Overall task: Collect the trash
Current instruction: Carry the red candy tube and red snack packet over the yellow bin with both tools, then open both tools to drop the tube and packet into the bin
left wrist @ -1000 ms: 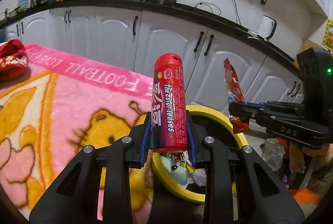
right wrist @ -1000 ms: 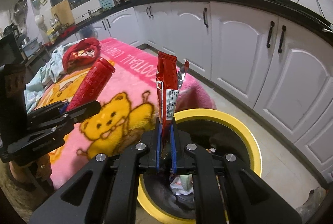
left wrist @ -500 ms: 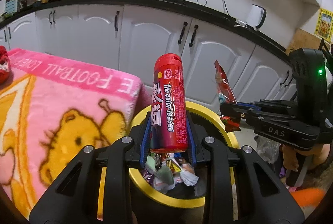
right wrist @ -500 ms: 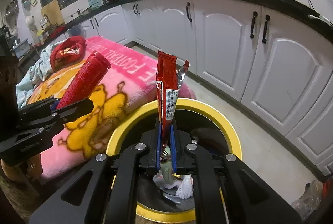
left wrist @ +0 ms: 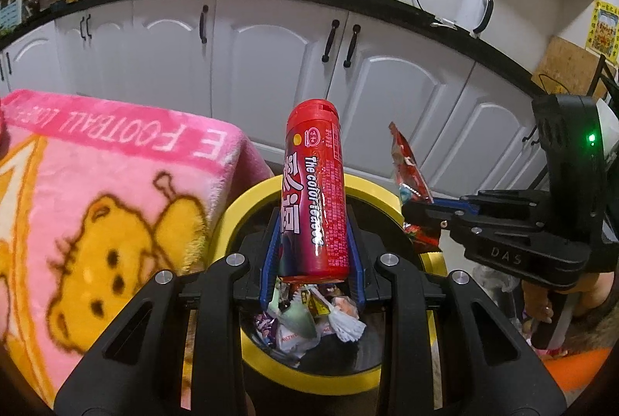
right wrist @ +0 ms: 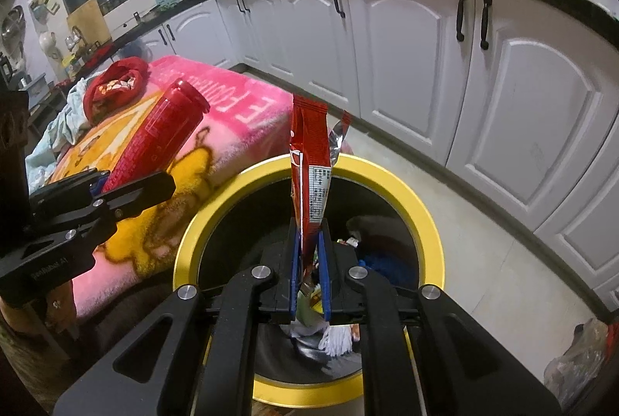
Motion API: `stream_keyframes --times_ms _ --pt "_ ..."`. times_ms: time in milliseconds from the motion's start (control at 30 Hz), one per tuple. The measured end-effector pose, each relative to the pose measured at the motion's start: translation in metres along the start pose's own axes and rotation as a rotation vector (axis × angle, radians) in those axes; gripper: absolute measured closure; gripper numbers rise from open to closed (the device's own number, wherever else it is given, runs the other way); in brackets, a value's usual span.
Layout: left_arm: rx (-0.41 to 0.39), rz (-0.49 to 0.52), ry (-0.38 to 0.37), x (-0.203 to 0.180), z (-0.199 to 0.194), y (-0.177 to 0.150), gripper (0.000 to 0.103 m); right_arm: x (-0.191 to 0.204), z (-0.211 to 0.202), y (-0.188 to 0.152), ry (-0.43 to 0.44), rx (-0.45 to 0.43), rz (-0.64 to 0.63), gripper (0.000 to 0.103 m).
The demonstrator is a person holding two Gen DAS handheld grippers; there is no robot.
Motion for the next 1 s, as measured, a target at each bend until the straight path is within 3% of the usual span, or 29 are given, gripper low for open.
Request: stream_keyframes --times_ms 633,700,833,1000 --pt "0.090 -0.022 -0.015 0.003 0.031 -0.017 0.080 -0.011 0.023 -0.016 0.005 0.056 0.043 0.089" --pt "0.095 -0.025 -0.007 0.005 0.032 -0.018 0.069 -0.013 0.024 -0.017 0.002 0.057 0.049 0.084" --pt "0.100 -0.029 0.006 0.009 0.031 -0.019 0.064 -0.017 0.025 -0.018 0.002 0.060 0.064 0.076" --pt "0.100 -0.037 0.019 0.014 0.029 -0.019 0.049 -0.020 0.024 -0.018 0.000 0.055 0.076 0.070"
Point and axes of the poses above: each gripper's, at about its wrist camera, not at the fingertips, and z roughly the way its jaws point, x to its left, y to its top, the point moved 10 cm from there along z, roughly the way its jaws point, and after that the axes turned 3 degrees about z, right-handed, at the moved point
